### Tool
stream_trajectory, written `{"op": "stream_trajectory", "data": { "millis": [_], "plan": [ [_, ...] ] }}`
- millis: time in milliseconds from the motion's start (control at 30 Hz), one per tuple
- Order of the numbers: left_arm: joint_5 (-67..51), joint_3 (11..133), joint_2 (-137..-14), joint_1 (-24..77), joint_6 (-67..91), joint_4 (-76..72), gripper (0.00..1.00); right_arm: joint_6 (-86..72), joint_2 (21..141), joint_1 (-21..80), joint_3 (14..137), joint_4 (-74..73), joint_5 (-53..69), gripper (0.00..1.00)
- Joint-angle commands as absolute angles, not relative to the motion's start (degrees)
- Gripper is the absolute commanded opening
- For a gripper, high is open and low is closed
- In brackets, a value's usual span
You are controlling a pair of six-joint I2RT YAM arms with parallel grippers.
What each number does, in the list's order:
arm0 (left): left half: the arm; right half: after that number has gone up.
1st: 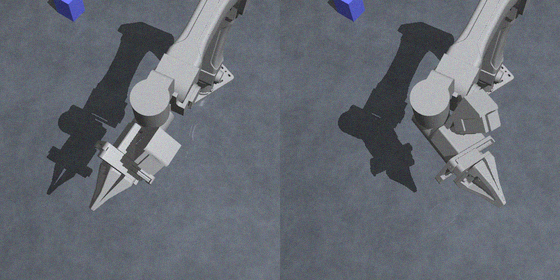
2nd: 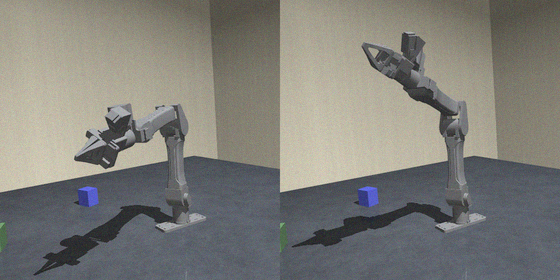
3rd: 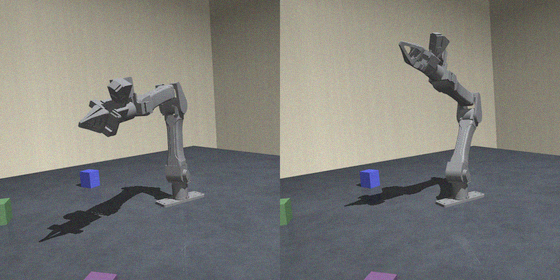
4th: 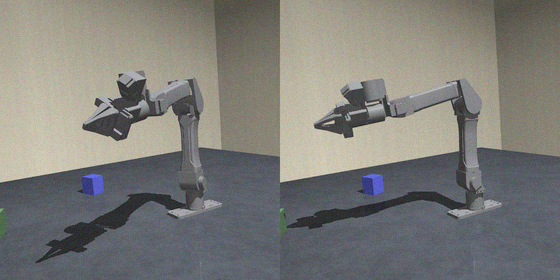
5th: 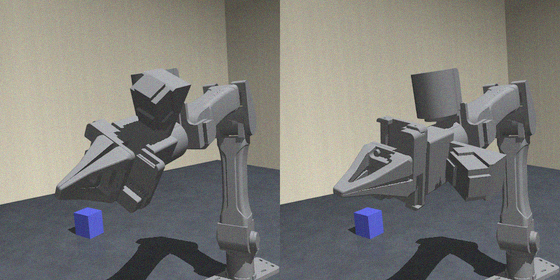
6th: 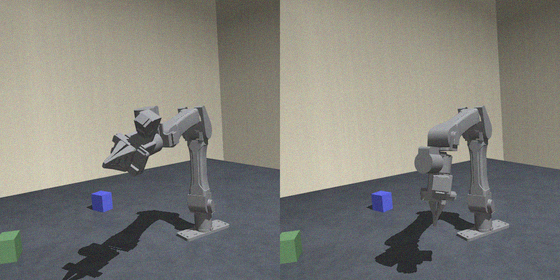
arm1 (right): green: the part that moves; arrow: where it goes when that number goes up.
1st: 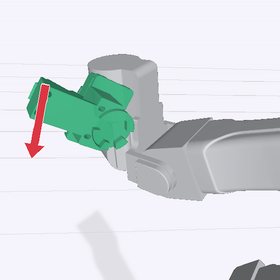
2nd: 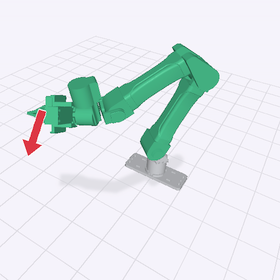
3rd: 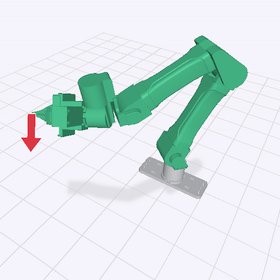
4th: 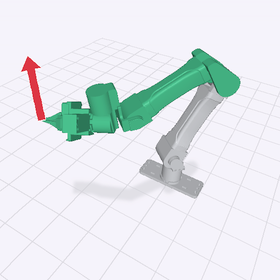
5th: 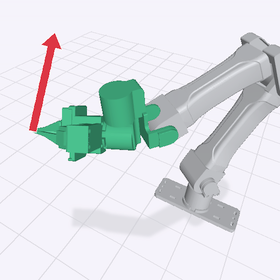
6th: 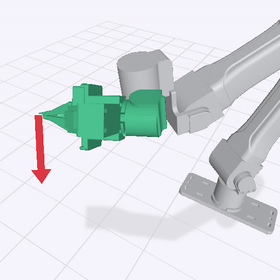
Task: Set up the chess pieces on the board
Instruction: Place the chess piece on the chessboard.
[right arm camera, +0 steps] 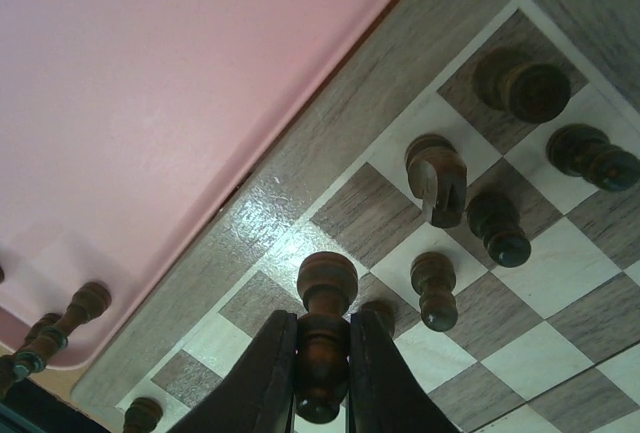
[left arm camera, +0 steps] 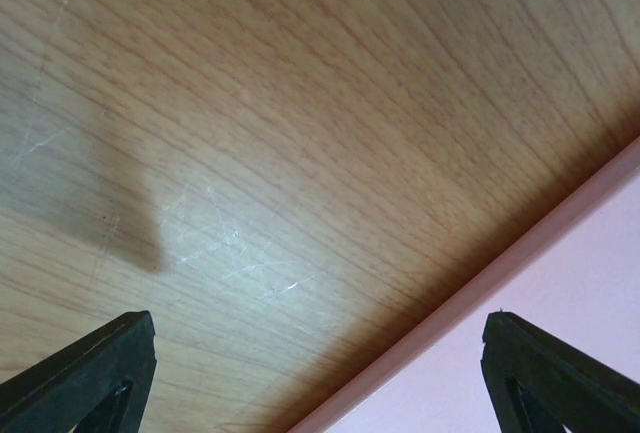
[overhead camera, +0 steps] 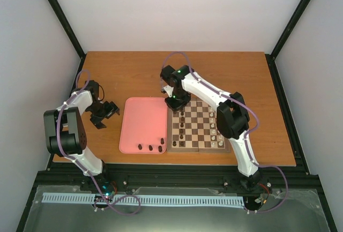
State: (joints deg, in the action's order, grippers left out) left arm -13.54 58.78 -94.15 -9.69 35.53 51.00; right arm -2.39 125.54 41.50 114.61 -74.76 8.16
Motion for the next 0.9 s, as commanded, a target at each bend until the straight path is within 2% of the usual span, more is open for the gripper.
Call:
{"op": "stream_trajectory", "data": {
  "millis": [0,867],
  "plan": [
    [-13.8,60.9,-95.0,-10.0,34.7,50.8,1.0,-1.9,126.2,41.6,113.2,-75.3,7.7,0.04],
    [-13.9,61.3,-95.3,-10.0,34.7,51.1,1.0,-3.5,128.3,41.6,111.2,-70.8,4.5,0.05]
  ]
}}
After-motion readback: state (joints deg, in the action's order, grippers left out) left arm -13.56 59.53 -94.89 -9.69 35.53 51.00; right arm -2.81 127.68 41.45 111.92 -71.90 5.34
